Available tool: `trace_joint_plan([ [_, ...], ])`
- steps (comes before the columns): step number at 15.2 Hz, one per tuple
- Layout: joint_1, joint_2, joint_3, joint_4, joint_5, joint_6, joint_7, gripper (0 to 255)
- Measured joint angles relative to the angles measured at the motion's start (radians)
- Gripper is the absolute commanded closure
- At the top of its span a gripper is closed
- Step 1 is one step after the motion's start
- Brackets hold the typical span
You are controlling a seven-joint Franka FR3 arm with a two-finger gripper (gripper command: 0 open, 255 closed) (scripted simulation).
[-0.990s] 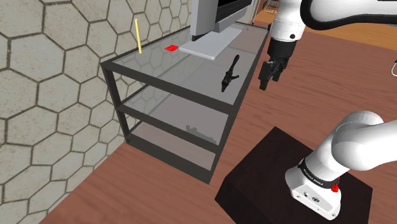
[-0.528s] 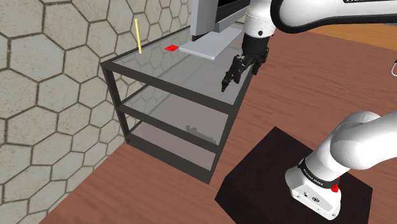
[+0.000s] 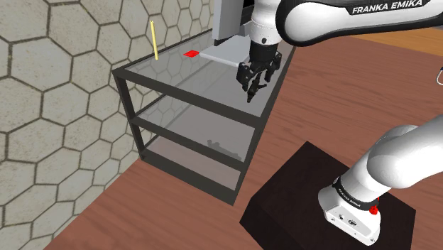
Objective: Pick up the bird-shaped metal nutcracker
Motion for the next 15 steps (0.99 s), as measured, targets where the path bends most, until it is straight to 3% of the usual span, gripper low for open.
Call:
trace_joint_plan([
  [4,0.001,0.010,0.007,-0.040,-0.004,0.049,0.015,0],
  [5,0.001,0.010,0.008,-0.045,-0.004,0.054,0.016,255],
  [15,0.000,0.011,0.008,-0.049,-0.005,0.060,0.017,255],
])
